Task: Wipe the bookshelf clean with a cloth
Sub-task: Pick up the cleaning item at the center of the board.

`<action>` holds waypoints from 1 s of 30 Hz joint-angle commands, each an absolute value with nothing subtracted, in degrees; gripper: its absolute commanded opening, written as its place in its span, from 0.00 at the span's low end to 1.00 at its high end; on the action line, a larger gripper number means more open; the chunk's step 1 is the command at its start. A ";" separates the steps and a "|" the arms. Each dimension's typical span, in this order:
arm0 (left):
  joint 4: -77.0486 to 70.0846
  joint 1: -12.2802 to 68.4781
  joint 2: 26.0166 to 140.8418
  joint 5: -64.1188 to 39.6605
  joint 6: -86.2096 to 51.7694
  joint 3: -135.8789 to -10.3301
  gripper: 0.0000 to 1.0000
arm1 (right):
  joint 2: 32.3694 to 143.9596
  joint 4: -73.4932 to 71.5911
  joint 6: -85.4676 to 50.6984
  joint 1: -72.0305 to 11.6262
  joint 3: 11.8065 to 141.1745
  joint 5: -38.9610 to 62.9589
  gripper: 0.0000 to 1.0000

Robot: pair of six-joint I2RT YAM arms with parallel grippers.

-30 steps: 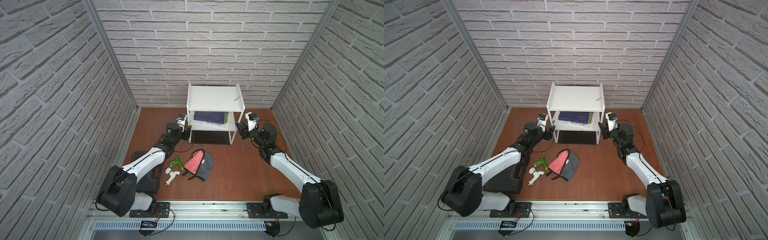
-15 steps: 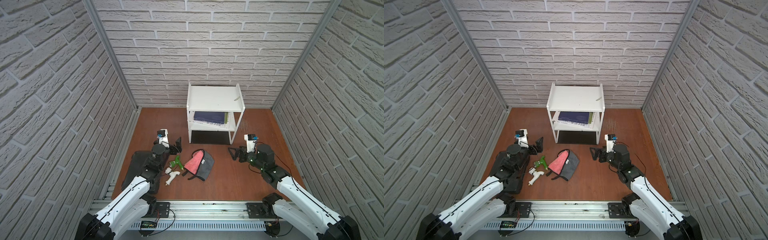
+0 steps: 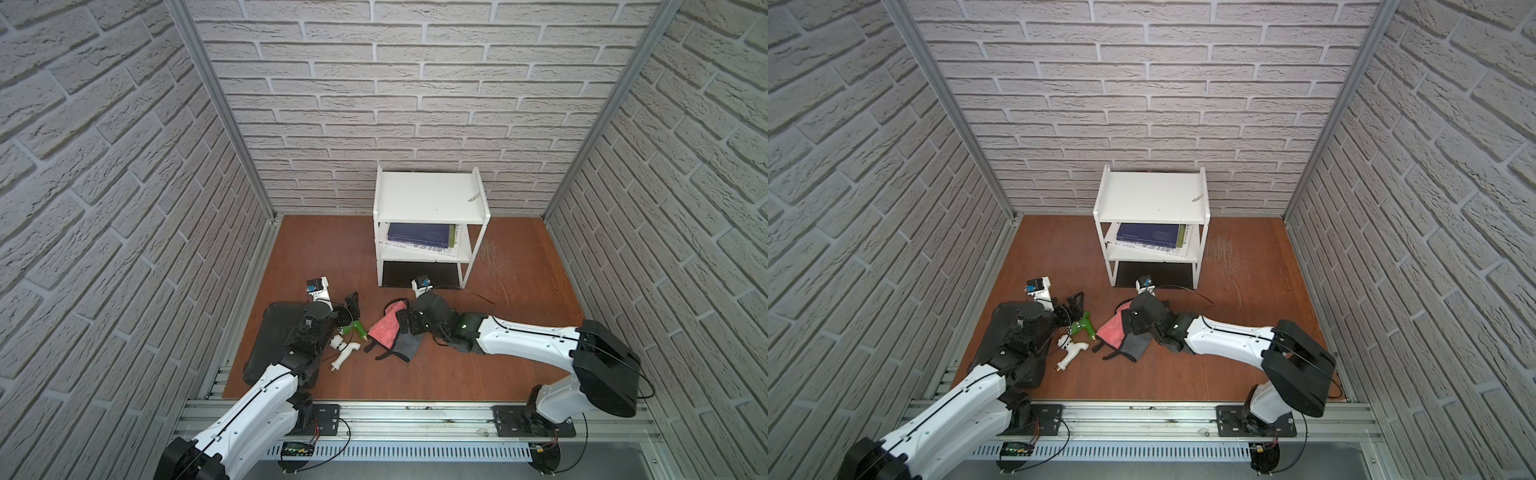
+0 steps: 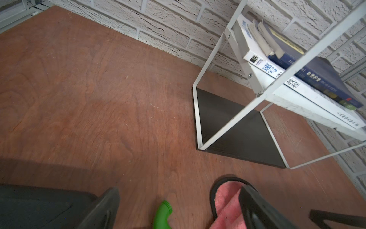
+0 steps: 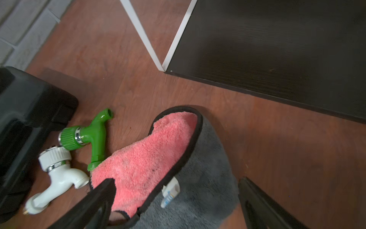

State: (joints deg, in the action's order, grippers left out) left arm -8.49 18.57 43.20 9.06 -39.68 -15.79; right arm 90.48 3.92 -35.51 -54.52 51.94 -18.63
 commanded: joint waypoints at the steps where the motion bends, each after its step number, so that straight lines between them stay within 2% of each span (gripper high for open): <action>1: -6.69 18.09 41.70 7.51 -43.48 -17.11 0.98 | 96.14 10.95 -35.04 -58.19 58.72 -27.00 1.00; 3: -8.20 18.07 41.94 6.23 -45.23 -16.09 0.98 | 99.49 15.13 -37.43 -59.22 62.16 -31.88 0.99; 6: -10.37 18.15 42.27 5.37 -47.92 -14.08 0.98 | 101.33 12.22 -38.52 -59.97 61.09 -34.21 0.99; 14: -7.74 18.15 41.73 5.35 -48.31 -15.00 0.98 | 108.13 3.27 -36.49 -59.94 58.48 -25.13 0.94; 16: -7.09 18.18 42.22 5.49 -47.88 -15.76 0.98 | 109.02 -0.68 -36.56 -59.74 56.98 -23.80 0.89; 18: -6.97 18.13 43.04 5.42 -47.82 -16.18 0.98 | 108.69 -3.53 -34.48 -59.41 56.04 -22.38 0.75; 22: -5.89 18.19 44.21 5.36 -47.88 -17.30 0.98 | 103.50 -8.75 -24.49 -58.86 52.73 -24.10 0.23; 24: -4.59 18.10 44.31 5.32 -47.50 -18.56 0.98 | 98.57 -14.33 -15.82 -57.94 49.06 -24.85 0.04; 27: -1.26 17.85 44.28 4.85 -45.98 -21.65 0.98 | 92.16 -22.71 -1.06 -55.76 45.13 -22.64 0.03; 30: 1.56 17.71 44.10 5.26 -45.98 -23.92 0.98 | 89.52 -29.26 16.93 -54.49 44.64 -16.30 0.03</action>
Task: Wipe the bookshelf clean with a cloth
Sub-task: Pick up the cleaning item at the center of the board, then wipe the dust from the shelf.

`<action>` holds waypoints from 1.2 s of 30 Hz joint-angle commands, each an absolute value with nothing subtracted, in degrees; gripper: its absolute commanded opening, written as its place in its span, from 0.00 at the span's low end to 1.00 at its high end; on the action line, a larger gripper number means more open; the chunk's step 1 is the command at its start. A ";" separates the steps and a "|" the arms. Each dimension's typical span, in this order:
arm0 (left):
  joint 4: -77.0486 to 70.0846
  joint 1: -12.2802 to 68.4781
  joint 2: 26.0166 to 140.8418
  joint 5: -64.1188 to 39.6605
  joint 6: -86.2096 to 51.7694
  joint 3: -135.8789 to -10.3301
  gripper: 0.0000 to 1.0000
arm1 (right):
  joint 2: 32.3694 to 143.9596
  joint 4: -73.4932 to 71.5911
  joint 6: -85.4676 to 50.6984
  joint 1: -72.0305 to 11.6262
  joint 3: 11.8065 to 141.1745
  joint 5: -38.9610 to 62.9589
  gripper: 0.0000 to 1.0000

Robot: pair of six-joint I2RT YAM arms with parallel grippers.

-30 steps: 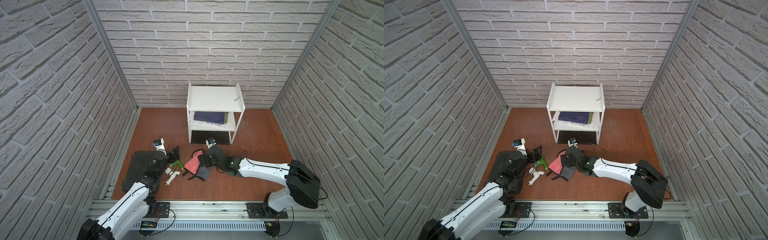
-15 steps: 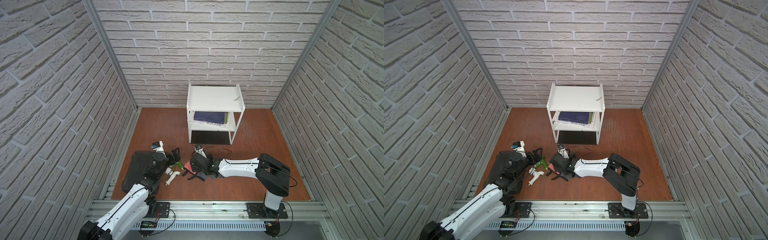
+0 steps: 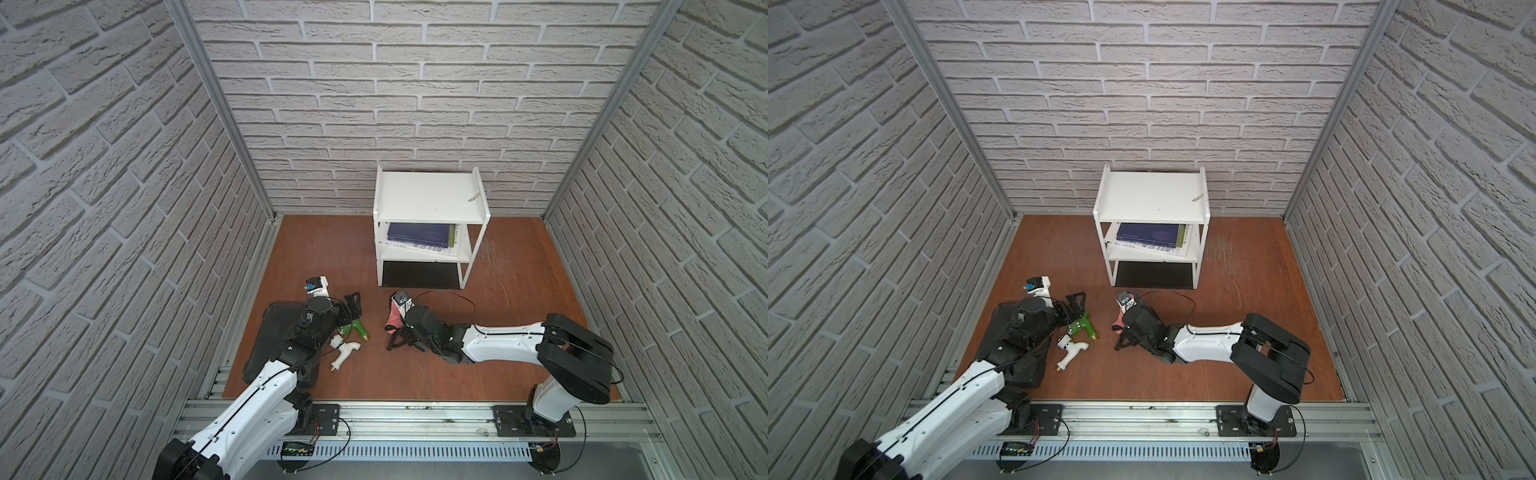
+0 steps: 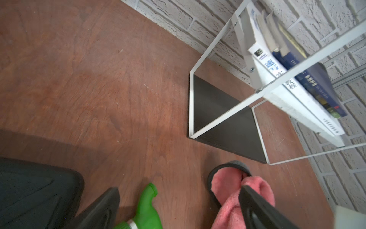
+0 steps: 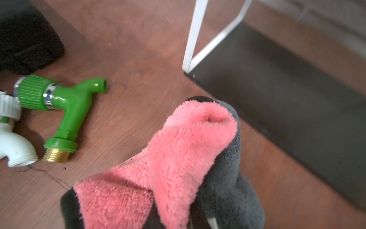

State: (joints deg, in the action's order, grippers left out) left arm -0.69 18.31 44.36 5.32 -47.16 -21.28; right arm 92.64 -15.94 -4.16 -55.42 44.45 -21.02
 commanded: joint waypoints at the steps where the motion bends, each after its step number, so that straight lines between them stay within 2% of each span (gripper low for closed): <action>1: 1.58 17.63 44.04 5.56 -46.81 -23.84 0.98 | 89.94 -31.95 24.07 -54.37 44.96 -14.39 0.03; 4: 1.56 17.61 43.96 6.82 -50.33 -23.02 0.98 | 95.36 -43.76 40.33 -53.07 47.26 -10.05 0.03; 7: 4.59 17.49 43.26 12.62 -54.79 -22.29 0.98 | 101.61 -49.93 51.19 -51.02 52.66 -9.26 0.03; 11: 5.96 16.86 42.30 19.03 -58.93 -20.49 0.98 | 108.40 -53.07 62.75 -48.31 59.82 -10.58 0.03; 14: 7.06 16.33 42.18 20.54 -59.01 -21.06 0.98 | 111.44 -49.01 68.68 -47.02 61.97 -11.38 0.03; 23: -6.36 17.34 44.95 8.55 -44.87 -23.88 0.98 | 123.63 -50.67 70.75 -47.85 56.12 -15.24 0.03; 27: -6.61 20.01 50.90 4.12 -37.62 -32.05 0.98 | 118.11 -50.51 69.13 -46.05 52.01 -17.33 0.03; 31: -6.60 22.92 60.04 8.88 -29.16 -40.99 0.98 | 110.74 -52.19 69.52 -43.67 46.38 -20.42 0.03; 33: -9.78 23.12 64.43 9.38 -24.98 -43.91 0.95 | 108.87 -53.25 70.25 -42.88 44.67 -20.31 0.03; 36: -11.66 23.09 71.72 7.41 -19.64 -50.51 0.84 | 110.38 -50.50 71.38 -42.33 46.13 -17.52 0.03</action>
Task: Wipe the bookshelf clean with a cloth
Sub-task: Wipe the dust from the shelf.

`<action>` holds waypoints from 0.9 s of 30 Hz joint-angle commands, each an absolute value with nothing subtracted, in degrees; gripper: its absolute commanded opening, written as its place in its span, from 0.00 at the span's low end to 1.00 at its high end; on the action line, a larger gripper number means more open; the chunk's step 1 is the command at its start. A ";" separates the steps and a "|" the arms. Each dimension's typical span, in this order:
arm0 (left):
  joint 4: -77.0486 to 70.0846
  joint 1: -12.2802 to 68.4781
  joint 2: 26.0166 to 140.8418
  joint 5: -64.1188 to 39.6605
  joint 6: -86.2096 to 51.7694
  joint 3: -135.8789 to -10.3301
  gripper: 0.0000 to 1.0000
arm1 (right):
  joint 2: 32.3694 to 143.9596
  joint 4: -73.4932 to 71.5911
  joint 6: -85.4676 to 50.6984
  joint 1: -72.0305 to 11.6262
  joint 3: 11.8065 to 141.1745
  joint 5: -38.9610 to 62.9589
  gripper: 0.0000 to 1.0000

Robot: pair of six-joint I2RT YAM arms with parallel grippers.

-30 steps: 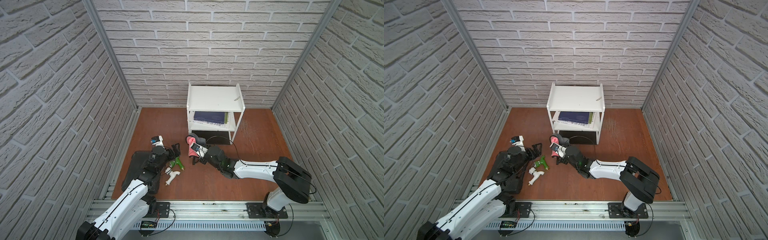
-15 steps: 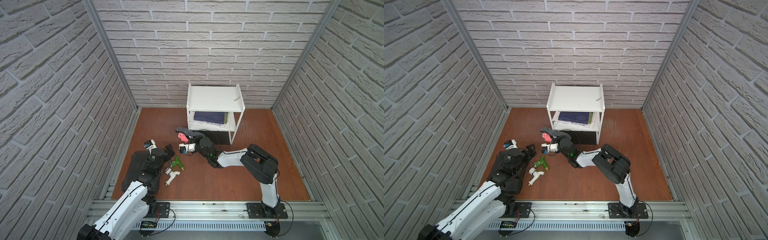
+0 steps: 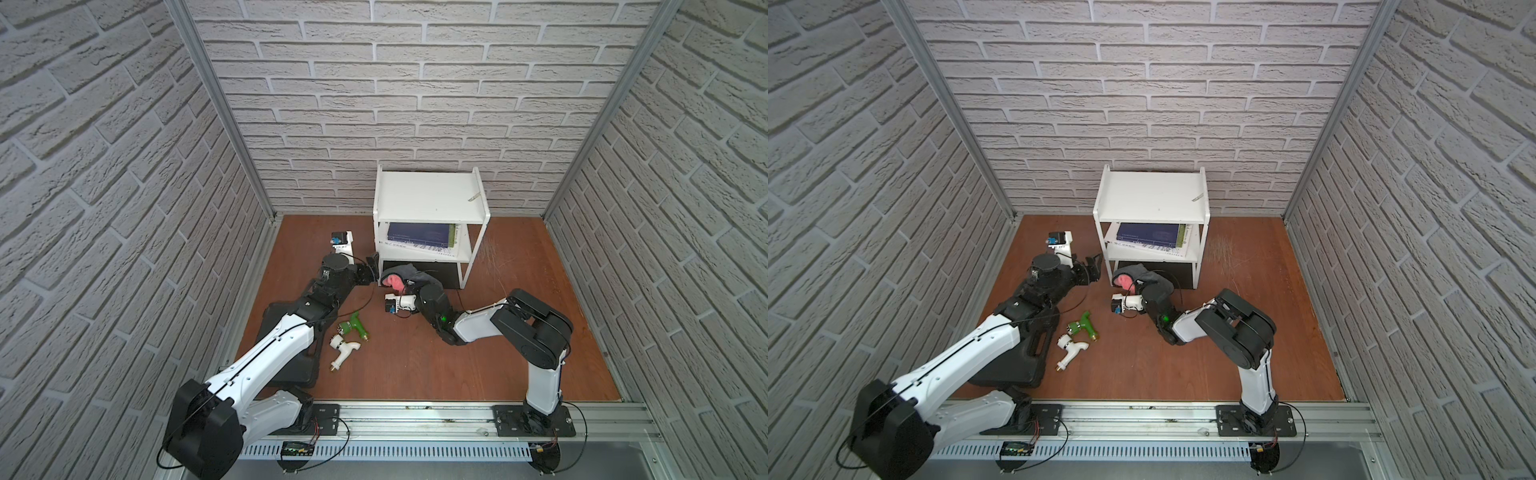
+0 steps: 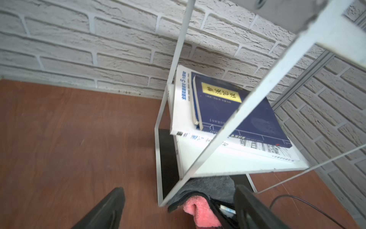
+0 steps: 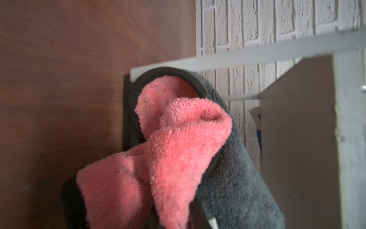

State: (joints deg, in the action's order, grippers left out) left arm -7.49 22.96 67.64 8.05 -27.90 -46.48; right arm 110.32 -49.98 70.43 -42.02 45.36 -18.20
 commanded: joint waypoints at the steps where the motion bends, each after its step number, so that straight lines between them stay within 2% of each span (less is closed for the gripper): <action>1: -11.78 23.15 73.45 6.78 -18.55 -52.16 0.82 | 112.16 -50.70 71.92 -42.29 47.31 -17.19 0.03; 5: -12.66 22.99 78.45 6.88 -16.44 -56.30 0.68 | 120.95 -58.99 76.07 -41.41 52.09 -20.30 0.03; 10: -13.84 22.52 81.48 3.89 -15.12 -58.25 0.43 | 124.68 -63.83 82.67 -35.69 48.49 -24.23 0.02; 16: -13.81 22.22 81.00 2.17 -11.65 -57.52 0.17 | 123.84 -56.89 79.11 -31.54 47.07 -28.33 0.03; 21: -10.14 22.15 80.48 0.99 -9.25 -57.68 0.00 | 124.94 -51.29 75.22 -36.81 52.81 -22.25 0.03; 27: -9.35 22.15 79.77 0.68 -9.06 -55.99 0.00 | 128.06 -46.39 74.47 -40.60 62.41 -17.96 0.02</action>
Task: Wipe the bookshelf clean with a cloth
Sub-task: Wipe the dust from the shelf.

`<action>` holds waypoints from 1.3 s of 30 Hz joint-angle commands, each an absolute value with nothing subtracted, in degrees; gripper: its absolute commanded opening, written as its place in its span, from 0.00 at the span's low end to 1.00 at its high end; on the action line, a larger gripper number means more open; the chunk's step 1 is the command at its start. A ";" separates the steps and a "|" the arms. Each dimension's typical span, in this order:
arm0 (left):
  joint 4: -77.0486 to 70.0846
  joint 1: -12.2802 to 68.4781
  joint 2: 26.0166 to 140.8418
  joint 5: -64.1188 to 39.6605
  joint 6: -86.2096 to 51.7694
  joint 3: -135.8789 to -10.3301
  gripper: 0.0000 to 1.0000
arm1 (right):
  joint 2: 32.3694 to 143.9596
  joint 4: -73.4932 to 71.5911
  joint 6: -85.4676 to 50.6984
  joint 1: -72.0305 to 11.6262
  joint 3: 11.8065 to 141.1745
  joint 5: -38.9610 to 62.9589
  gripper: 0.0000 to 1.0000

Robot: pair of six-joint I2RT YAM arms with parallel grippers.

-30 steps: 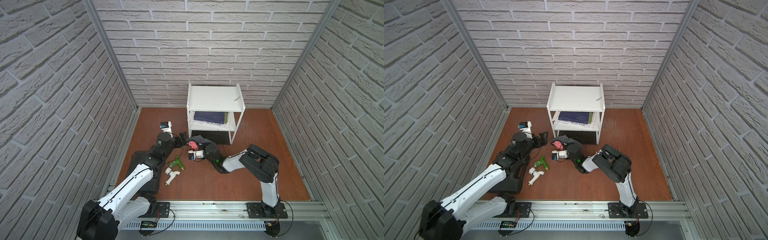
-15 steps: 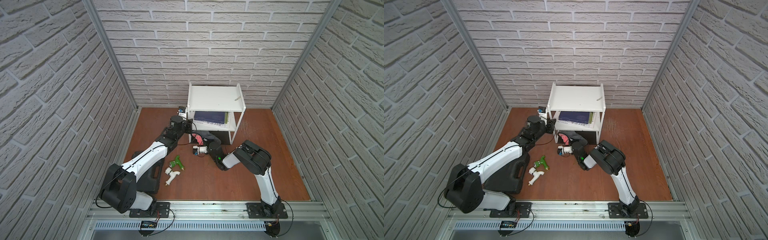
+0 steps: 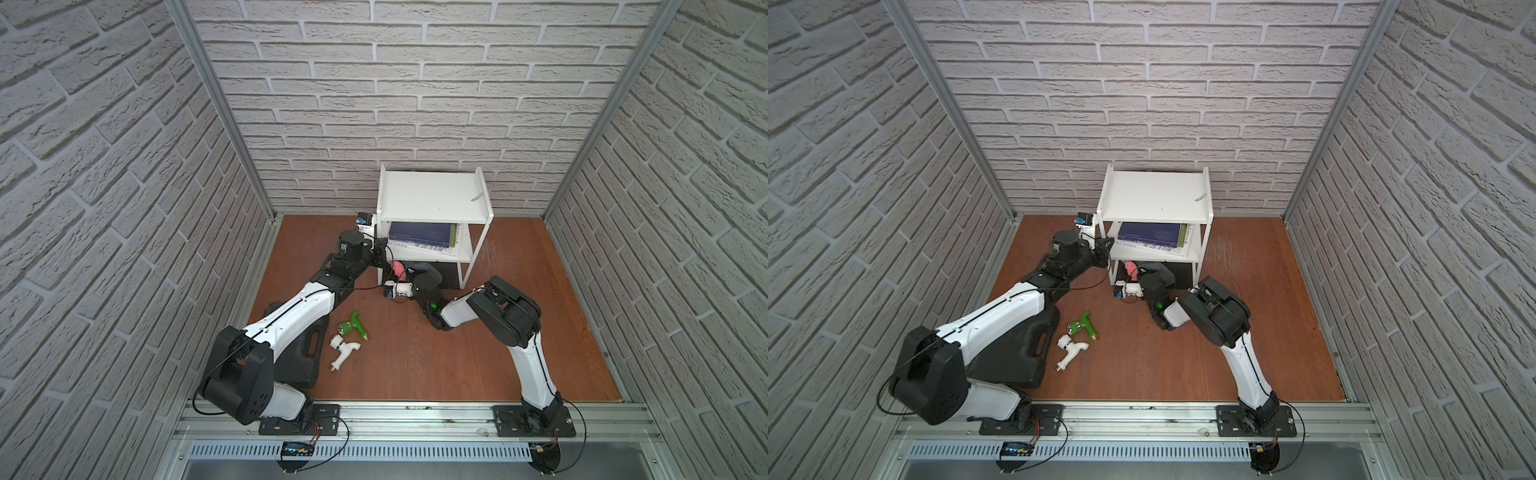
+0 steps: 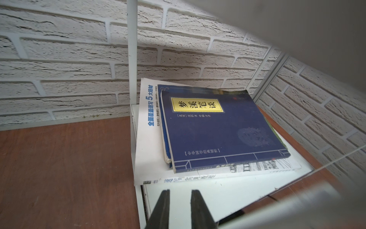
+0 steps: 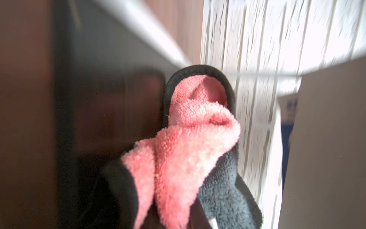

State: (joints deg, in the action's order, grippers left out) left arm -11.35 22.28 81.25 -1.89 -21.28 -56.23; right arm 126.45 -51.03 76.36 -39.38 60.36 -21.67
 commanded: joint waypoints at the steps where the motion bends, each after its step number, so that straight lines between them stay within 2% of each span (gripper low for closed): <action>1: -9.16 22.14 79.64 0.85 -8.87 -55.81 0.00 | 128.37 -46.36 75.03 -40.54 62.55 -18.05 0.02; 5: -8.81 21.61 78.00 2.44 -8.43 -54.42 0.00 | 126.99 -47.24 77.90 -37.32 57.28 -21.57 0.03; 8: -9.26 20.48 76.67 2.90 -8.44 -52.59 0.00 | 122.30 -45.94 75.06 -33.82 51.87 -26.09 0.02; 12: -9.31 18.96 75.73 2.30 -8.78 -51.00 0.00 | 116.76 -36.83 69.09 -30.97 47.81 -27.88 0.03; 15: -9.50 18.89 75.91 1.92 -9.15 -50.57 0.00 | 117.44 -31.75 69.04 -33.42 49.39 -27.88 0.03; 19: -9.97 19.02 76.61 3.00 -10.64 -49.98 0.00 | 121.16 -33.64 71.43 -41.14 55.05 -26.10 0.03; 22: -11.25 19.04 75.59 4.25 -13.30 -48.39 0.00 | 121.74 -32.84 68.47 -43.55 59.83 -23.73 0.03; 25: -9.40 18.97 74.47 4.00 -14.89 -48.70 0.00 | 120.45 -32.18 68.26 -43.77 59.44 -21.86 0.03; 28: -8.30 18.86 74.18 4.12 -14.74 -48.78 0.00 | 118.34 -35.43 69.61 -42.22 53.66 -22.49 0.03; 34: -4.42 16.74 73.57 5.03 -16.15 -49.36 0.00 | 114.52 -35.54 67.02 -37.47 46.80 -31.09 0.03; 39: -4.09 15.62 72.08 2.37 -16.33 -48.49 0.00 | 115.22 -32.22 64.39 -41.91 49.03 -30.58 0.03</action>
State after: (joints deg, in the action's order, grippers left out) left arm -11.84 18.76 74.78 -4.14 -22.22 -49.93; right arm 114.28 -39.05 67.02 -38.33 48.66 -30.46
